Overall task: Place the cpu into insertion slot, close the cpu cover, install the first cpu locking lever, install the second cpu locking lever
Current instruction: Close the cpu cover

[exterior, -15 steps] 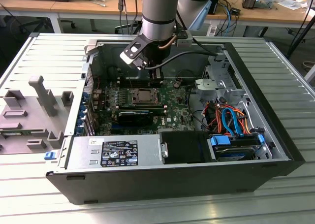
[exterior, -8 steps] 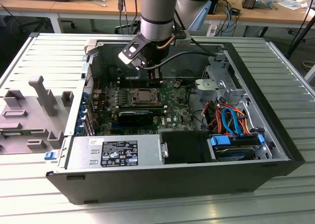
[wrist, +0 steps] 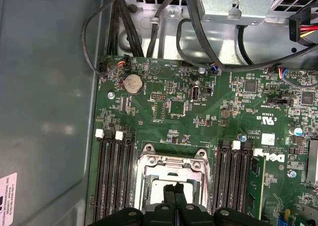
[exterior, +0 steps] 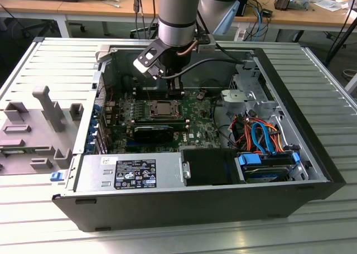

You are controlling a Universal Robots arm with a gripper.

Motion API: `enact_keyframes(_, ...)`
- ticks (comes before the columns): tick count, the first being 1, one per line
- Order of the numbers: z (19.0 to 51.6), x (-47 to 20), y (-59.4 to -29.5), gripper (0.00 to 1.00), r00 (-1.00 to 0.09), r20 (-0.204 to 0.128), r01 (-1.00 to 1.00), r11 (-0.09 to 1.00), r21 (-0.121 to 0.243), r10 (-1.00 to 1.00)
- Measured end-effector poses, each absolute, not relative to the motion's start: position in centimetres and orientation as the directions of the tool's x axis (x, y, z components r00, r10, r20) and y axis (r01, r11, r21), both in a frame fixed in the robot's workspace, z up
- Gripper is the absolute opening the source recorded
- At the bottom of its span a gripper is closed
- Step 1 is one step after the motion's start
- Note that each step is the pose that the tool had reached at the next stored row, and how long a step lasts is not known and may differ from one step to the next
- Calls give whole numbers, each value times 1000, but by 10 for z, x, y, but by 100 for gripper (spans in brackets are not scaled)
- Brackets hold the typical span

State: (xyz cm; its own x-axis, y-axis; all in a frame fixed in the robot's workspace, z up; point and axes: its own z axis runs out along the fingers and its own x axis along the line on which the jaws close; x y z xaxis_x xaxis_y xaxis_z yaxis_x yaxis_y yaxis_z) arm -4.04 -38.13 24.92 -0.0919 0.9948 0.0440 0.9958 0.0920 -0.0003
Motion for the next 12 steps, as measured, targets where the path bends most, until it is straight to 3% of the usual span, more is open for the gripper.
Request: enact_keyframes(12, 249, -43, -381, 11, -92, 44, 996, 92, 0, 995)
